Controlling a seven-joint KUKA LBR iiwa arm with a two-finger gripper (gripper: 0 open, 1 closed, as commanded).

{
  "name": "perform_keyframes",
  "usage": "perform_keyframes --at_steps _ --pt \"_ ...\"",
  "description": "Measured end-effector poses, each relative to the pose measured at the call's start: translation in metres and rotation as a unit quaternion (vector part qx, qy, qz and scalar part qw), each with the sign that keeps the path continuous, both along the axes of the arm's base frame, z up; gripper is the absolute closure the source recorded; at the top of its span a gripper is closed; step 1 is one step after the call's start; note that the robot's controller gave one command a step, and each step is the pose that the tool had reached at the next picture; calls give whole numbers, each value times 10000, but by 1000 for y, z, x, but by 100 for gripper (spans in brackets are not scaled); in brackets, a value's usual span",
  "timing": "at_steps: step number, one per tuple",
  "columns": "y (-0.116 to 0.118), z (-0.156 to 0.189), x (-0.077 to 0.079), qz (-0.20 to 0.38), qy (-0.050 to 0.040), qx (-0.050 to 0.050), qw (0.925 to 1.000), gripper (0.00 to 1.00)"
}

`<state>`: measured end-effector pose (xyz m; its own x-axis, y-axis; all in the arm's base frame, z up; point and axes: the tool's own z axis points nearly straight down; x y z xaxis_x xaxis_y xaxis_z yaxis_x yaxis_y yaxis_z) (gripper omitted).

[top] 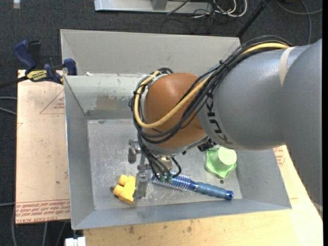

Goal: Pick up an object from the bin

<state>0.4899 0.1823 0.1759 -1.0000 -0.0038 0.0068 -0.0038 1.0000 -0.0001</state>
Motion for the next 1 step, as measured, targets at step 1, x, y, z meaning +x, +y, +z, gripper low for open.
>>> perform_keyframes --at_steps 1 --pt "-34 -109 19 -292 -5 0 9996 0"
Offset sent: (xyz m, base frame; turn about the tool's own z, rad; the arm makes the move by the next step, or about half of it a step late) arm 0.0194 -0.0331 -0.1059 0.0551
